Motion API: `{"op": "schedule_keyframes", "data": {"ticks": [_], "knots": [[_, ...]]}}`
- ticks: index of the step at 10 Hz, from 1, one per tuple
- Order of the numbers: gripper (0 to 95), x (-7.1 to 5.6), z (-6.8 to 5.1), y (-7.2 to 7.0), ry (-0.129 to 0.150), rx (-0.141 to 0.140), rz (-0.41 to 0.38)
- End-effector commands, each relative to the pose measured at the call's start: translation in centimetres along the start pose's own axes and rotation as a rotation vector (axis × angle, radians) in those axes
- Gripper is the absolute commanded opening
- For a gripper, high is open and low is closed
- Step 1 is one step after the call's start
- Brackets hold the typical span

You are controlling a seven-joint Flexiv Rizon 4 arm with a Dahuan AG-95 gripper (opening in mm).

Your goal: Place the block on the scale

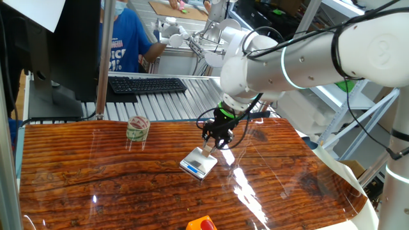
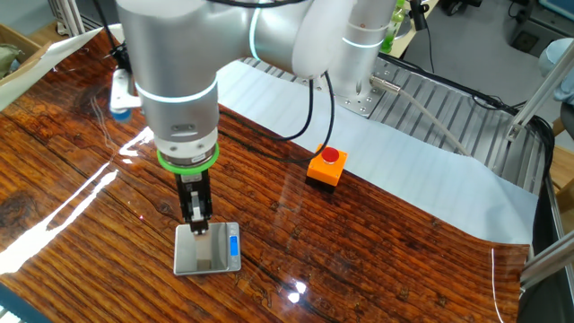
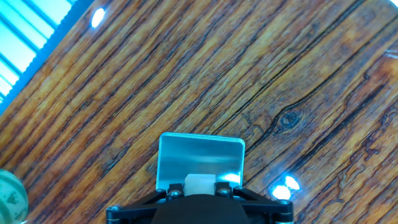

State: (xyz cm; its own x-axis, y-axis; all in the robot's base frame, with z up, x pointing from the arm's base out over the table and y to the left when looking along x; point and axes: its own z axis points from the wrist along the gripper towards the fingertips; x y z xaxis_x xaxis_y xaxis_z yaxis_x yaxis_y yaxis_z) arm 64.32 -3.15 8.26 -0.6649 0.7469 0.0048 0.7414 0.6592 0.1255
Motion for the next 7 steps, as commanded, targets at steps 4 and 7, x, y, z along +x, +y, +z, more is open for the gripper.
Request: {"op": "schedule_keyframes", "data": {"ticks": [4, 7], "knots": [[0.0, 0.13, 0.39, -0.01, -0.014, -0.011, -0.005], [0.0, 0.13, 0.39, -0.01, -0.015, -0.009, 0.003]]}}
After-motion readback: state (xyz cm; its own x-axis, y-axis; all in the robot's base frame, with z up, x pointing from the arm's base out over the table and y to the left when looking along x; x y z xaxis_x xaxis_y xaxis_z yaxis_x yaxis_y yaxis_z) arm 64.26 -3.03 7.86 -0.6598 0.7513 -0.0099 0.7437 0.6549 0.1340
